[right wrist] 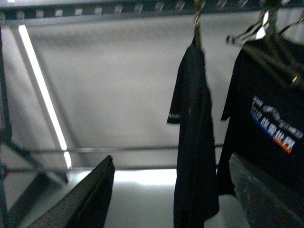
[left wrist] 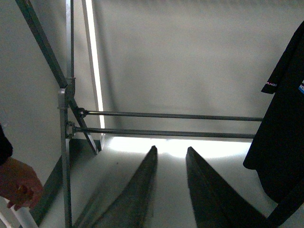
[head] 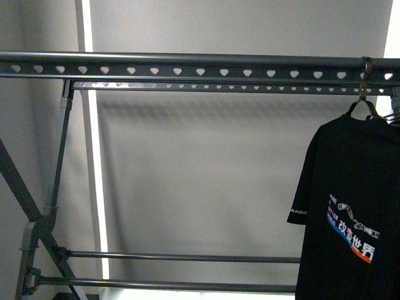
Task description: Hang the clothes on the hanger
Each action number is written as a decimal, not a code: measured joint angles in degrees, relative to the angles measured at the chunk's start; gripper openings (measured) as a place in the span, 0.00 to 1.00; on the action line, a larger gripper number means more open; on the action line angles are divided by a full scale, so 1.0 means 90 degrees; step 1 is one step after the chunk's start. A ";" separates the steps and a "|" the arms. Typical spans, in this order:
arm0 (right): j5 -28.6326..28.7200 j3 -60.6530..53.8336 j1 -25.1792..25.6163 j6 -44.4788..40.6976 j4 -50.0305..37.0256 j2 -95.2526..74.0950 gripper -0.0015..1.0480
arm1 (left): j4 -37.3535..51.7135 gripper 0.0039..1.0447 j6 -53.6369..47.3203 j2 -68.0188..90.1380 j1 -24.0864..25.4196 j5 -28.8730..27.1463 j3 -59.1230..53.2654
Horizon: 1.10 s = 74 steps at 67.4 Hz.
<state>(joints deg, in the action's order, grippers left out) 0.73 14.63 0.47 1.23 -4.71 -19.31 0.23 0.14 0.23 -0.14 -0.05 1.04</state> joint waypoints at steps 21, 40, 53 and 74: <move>-0.0075 -0.0789 -0.0029 -0.0129 -0.0102 0.0644 0.01 | 0.0000 0.83 0.0000 0.0000 0.0000 0.0000 0.0000; -0.0073 -0.1100 -0.0029 -0.0126 0.0580 0.1705 0.02 | 0.0000 0.94 0.0000 -0.0002 0.0000 0.0000 0.0000; -0.0073 -0.1253 -0.0029 -0.0126 0.0578 0.1819 0.02 | 0.0000 0.94 -0.0002 -0.0002 0.0000 0.0000 0.0000; -0.0073 -0.1583 -0.0029 -0.0126 0.0549 0.2108 0.02 | 0.0000 0.94 -0.0002 -0.0002 0.0000 0.0000 0.0000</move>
<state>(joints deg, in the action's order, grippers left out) 0.08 0.38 0.21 0.10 0.23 -0.34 0.23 0.12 0.21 -0.14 -0.05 1.04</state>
